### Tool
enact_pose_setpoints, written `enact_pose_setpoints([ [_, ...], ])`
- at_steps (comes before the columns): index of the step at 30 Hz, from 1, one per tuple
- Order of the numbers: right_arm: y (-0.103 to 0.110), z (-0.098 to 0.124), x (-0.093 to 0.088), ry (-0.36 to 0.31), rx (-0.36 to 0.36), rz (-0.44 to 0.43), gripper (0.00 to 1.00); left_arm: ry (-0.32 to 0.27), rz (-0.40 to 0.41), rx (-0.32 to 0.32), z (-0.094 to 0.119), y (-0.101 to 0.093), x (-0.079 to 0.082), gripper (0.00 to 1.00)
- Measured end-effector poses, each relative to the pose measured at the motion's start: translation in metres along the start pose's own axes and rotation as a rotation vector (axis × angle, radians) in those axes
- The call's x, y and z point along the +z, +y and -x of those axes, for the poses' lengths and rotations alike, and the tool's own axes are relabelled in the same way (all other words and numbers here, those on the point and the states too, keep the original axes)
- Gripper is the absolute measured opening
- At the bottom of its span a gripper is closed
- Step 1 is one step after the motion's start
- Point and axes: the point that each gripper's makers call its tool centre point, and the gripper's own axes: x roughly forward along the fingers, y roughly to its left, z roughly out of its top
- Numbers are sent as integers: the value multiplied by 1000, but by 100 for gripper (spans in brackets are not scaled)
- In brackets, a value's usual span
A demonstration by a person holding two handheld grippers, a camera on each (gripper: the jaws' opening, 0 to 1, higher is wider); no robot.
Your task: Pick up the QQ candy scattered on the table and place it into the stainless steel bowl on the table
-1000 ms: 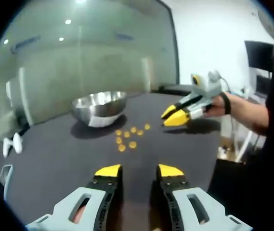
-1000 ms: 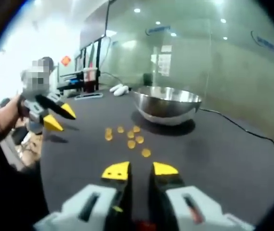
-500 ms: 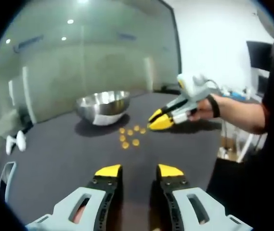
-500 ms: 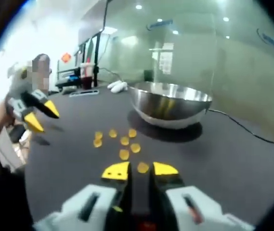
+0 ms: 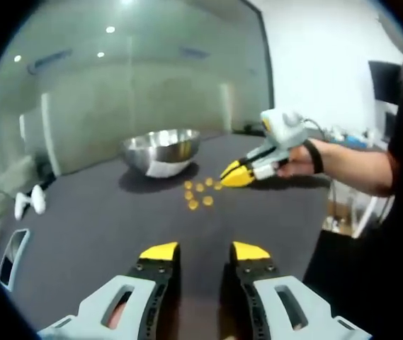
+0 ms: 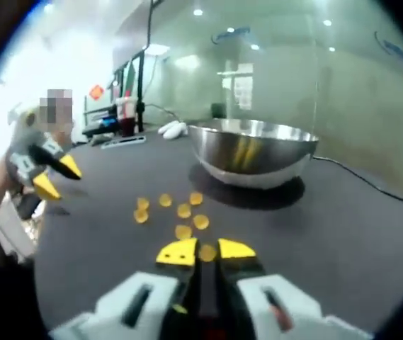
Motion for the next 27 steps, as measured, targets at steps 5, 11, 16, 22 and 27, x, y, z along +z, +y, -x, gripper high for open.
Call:
enact_pose_setpoints([
  [5, -3, -1, 0, -12, 1, -49, 11, -6, -1, -3, -1, -1, 1, 30],
  [11, -4, 6, 5, -24, -14, -87, 10, -9, 2, -7, -4, -2, 1, 30],
  [16, -4, 19, 23, -65, -31, -79, 10, -8, 3, -9, -3, -3, 0, 30],
  [22, -15, 33, 61, -169, -98, -49, 10, -8, 2, -14, -4, -5, 1, 30],
  [27, -24, 30, 86, -210, -136, -35, 10, -9, -5, -13, -4, -6, 4, 30],
])
